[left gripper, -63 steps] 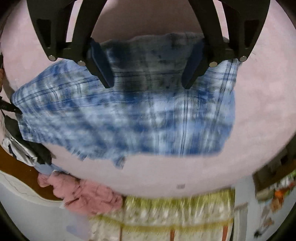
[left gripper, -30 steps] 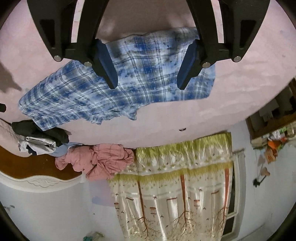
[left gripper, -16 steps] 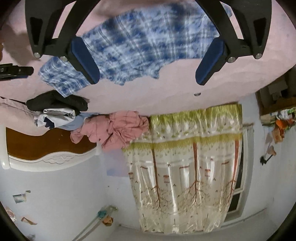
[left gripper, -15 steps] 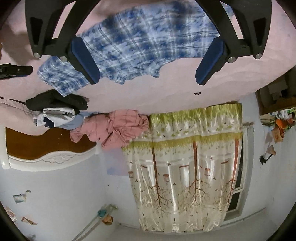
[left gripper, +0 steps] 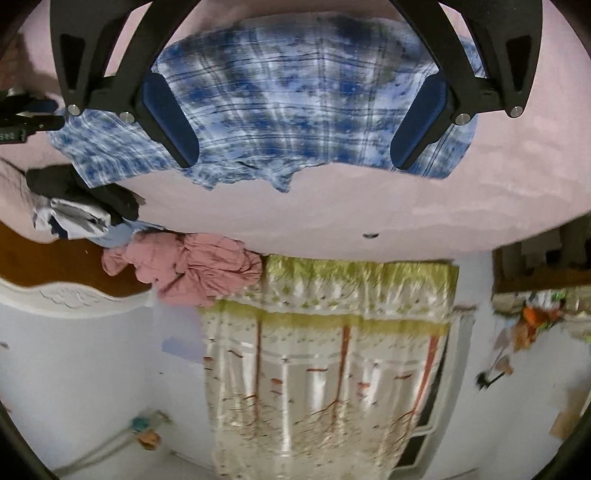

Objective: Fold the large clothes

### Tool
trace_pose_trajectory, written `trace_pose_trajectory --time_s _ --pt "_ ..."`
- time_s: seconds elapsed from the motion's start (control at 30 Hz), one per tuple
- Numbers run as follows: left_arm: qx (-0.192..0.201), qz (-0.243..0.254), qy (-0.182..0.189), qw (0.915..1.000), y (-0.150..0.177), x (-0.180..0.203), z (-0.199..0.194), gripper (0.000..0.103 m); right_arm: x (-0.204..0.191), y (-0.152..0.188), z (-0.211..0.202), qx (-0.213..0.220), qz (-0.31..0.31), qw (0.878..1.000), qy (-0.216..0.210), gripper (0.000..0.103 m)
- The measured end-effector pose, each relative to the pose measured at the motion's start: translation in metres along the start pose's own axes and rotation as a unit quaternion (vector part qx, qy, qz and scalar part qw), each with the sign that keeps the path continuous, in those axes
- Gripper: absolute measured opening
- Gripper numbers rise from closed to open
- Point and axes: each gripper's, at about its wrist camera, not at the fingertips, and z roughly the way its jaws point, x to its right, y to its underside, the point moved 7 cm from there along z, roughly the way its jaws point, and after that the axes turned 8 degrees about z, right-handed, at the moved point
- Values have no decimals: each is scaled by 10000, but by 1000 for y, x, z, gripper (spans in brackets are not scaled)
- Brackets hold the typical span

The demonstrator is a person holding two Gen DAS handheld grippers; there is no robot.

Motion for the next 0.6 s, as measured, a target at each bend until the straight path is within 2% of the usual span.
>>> trace_pose_trajectory --time_s 0.07,0.1,0.23,0.27,0.3,0.37,0.4,0.43,0.5,0.6 --pt "-39 -163 -4 9999 2 -7 1 103 6 -13 5 167 349 9992 43 68" --pt "-53 -220 -11 9997 3 -9 1 103 10 -19 7 311 499 9981 202 68" --pt "-147 -357 -127 9992 6 -17 3 103 4 -28 23 584 374 9967 431 67" --pt "-154 -392 -134 9990 7 -18 3 103 5 -31 27 603 387 9963 483 61" --pt "-159 -411 -147 9989 7 -19 2 103 5 -34 28 660 431 9955 535 44" --pt "-187 -427 -174 9988 7 -20 3 103 10 -42 31 735 540 9943 551 20" --pt "-191 -421 -185 9988 8 -20 3 103 10 -44 32 726 576 9942 552 18" --pt "-183 -387 -264 9987 7 -20 2 103 6 -45 30 797 457 9937 642 18" --pt "-82 -249 -521 9983 5 -19 -5 103 -32 -43 16 1354 -612 9819 1172 15" --pt "141 -224 -617 9977 0 -20 -15 103 -91 -35 -4 1893 -1758 9600 1084 11"
